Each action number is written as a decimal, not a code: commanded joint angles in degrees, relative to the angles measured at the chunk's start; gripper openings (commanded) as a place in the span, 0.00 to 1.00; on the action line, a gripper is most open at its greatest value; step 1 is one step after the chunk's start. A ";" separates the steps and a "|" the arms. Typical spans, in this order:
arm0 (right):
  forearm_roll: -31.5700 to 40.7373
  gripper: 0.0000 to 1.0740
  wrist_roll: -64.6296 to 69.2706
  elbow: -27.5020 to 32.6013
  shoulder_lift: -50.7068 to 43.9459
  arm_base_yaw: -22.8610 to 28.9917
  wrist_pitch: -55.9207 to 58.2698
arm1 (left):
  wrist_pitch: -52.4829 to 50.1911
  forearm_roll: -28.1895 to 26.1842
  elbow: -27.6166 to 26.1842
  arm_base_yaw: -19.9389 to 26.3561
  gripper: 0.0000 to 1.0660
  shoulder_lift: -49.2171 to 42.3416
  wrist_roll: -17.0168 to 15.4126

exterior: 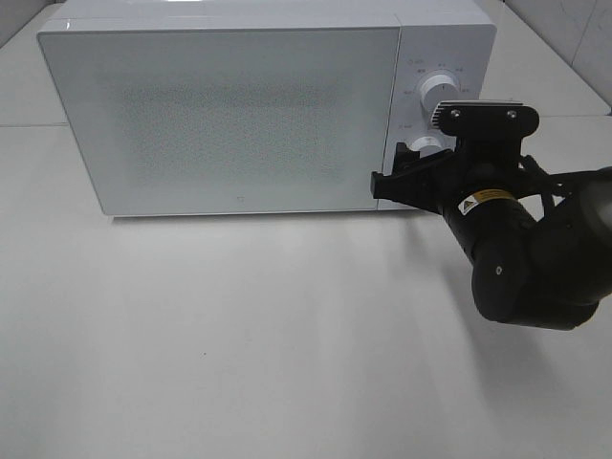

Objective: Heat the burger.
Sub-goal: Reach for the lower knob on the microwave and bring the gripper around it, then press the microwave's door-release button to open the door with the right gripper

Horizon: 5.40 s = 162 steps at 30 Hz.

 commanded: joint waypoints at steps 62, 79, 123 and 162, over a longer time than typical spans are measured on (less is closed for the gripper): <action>-1.09 0.20 -3.55 -6.65 5.27 -1.55 -12.89 | -0.17 -0.34 0.17 0.00 0.95 -1.20 -0.11; -1.66 0.15 15.87 -6.65 5.27 -1.55 -12.83 | -0.17 -0.34 0.17 0.00 0.95 -1.20 -0.11; -2.41 0.38 108.46 -6.47 5.27 -1.55 -10.54 | -0.17 -0.34 0.17 0.00 0.95 -1.20 -0.11; -0.97 0.70 111.90 -4.81 5.10 -0.63 -12.83 | -0.17 -0.34 0.17 0.00 0.95 -1.20 -0.11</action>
